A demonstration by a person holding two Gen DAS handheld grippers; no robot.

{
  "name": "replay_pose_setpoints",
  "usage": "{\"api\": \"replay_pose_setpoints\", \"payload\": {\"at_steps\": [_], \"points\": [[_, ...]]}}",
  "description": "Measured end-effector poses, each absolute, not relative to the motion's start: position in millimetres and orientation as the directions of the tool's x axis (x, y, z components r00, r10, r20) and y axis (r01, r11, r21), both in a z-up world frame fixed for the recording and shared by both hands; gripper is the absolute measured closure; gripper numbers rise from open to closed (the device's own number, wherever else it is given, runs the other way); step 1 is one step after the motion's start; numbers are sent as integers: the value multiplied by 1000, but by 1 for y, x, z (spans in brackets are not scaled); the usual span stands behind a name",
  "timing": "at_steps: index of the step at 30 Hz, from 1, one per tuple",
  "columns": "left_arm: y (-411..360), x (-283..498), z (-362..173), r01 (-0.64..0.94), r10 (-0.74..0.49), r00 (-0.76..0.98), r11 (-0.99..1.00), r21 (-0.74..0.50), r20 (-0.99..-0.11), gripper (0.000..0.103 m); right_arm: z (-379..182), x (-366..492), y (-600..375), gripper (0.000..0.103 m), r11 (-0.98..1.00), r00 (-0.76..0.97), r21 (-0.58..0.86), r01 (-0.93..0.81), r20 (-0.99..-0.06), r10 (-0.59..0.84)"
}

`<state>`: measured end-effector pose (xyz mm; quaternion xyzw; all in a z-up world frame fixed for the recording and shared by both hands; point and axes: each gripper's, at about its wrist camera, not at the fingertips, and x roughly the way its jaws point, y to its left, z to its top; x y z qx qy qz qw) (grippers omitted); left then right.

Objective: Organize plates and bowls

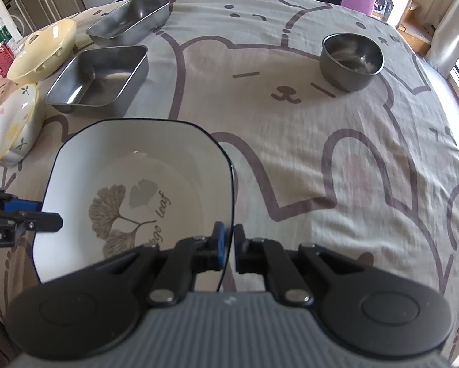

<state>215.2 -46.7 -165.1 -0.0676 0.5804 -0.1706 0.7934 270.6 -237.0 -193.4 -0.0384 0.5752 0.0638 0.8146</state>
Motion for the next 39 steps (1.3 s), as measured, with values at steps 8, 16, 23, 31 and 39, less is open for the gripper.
{"api": "replay_pose_setpoints", "payload": {"at_steps": [8, 16, 23, 31, 39], "points": [[-44, 216, -164, 188, -349, 271, 933, -306, -897, 77, -198, 269, -238, 90, 985, 278, 59, -164, -955, 103], [-44, 215, -164, 187, -351, 268, 932, -309, -897, 75, -198, 270, -232, 92, 984, 298, 22, -175, -952, 74], [-44, 215, -166, 185, -336, 261, 938, -295, -905, 64, -199, 269, -237, 90, 985, 300, 39, -171, -950, 90], [-43, 213, -166, 183, -339, 257, 937, -299, -905, 29, -198, 260, -247, 70, 984, 304, 77, -162, -945, 124], [-43, 209, -155, 193, -346, 293, 935, -299, -891, 2, -189, 250, -256, 25, 983, 366, 98, -157, -919, 150]]}}
